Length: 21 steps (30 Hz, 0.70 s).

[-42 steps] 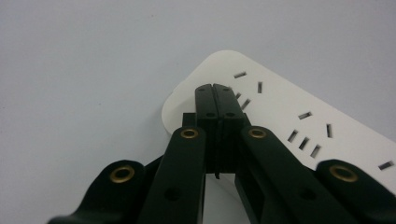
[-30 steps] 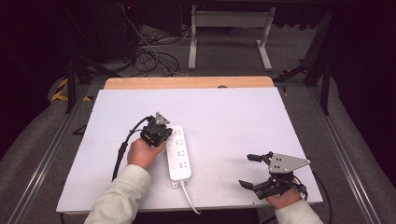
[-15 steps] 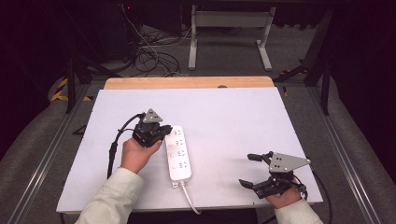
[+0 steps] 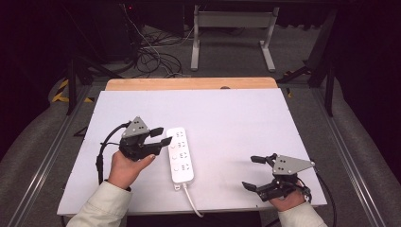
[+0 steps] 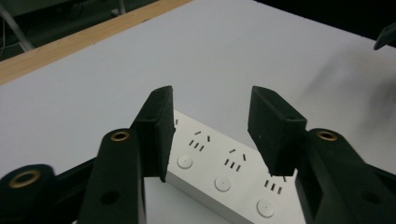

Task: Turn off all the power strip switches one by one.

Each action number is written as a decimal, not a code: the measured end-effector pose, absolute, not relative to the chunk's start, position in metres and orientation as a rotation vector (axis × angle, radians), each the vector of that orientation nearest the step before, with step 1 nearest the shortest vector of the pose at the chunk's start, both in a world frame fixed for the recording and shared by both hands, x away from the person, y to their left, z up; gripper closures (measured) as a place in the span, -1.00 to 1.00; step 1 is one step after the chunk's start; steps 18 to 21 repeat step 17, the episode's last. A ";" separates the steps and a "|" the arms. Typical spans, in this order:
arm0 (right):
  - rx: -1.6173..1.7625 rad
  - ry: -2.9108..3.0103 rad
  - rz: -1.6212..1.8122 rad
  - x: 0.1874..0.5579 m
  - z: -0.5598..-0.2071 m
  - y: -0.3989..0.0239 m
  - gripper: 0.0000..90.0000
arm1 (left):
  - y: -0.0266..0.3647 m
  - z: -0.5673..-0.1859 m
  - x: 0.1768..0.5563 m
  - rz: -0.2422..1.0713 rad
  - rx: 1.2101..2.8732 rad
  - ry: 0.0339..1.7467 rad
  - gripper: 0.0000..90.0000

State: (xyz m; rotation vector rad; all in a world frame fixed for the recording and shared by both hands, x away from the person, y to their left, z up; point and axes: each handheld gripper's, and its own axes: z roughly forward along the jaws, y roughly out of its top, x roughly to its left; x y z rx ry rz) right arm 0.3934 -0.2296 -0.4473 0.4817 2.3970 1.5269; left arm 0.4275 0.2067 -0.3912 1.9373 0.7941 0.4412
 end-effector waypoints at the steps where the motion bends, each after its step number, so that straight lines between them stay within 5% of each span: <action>1: 0.481 2.397 1.527 0.393 -0.447 -0.230 -0.73 | 0.210 -0.392 0.423 0.461 1.924 0.783 0.02; 10: 0.470 2.396 1.528 0.392 -0.446 -0.230 -0.73 | 0.255 -0.427 0.378 0.588 1.839 0.751 -0.23; 21: 0.471 2.400 1.530 0.392 -0.447 -0.229 -0.73 | 0.271 -0.450 0.358 0.526 1.806 0.755 -0.48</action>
